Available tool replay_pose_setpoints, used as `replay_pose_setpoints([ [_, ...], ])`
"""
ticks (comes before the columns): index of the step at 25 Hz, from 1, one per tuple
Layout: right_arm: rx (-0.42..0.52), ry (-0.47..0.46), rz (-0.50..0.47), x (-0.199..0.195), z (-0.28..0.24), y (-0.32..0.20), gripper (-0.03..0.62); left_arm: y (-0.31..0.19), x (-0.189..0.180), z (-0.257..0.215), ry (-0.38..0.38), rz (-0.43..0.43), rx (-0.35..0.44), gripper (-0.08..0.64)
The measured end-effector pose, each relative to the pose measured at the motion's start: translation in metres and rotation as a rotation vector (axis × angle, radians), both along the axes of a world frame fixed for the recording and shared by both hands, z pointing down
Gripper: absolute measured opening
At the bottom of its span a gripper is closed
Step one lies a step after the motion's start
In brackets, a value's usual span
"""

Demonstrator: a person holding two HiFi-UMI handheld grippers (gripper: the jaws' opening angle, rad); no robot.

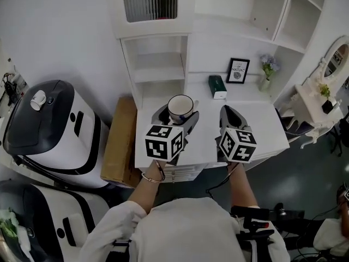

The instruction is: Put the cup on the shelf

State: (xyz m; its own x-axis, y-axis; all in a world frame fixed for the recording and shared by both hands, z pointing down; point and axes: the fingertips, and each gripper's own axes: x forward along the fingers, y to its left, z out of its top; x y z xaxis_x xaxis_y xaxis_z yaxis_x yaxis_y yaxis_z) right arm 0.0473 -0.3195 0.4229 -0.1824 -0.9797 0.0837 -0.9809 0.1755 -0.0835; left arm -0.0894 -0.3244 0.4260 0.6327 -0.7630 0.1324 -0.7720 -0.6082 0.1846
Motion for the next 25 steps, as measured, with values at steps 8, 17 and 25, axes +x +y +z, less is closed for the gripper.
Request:
replay_pose_setpoints([
  [8, -0.002, -0.017, 0.012, 0.009, 0.002, -0.036, 0.021, -0.035, 0.012, 0.0, -0.024, 0.025, 0.007, 0.393],
  [17, -0.057, -0.045, 0.04, 0.042, 0.025, -0.056, 0.021, -0.054, 0.045, 0.016, -0.033, 0.055, -0.028, 0.393],
  [25, -0.045, -0.028, -0.052, 0.062, 0.015, -0.114, 0.021, -0.095, 0.061, 0.013, -0.017, -0.054, -0.025, 0.393],
])
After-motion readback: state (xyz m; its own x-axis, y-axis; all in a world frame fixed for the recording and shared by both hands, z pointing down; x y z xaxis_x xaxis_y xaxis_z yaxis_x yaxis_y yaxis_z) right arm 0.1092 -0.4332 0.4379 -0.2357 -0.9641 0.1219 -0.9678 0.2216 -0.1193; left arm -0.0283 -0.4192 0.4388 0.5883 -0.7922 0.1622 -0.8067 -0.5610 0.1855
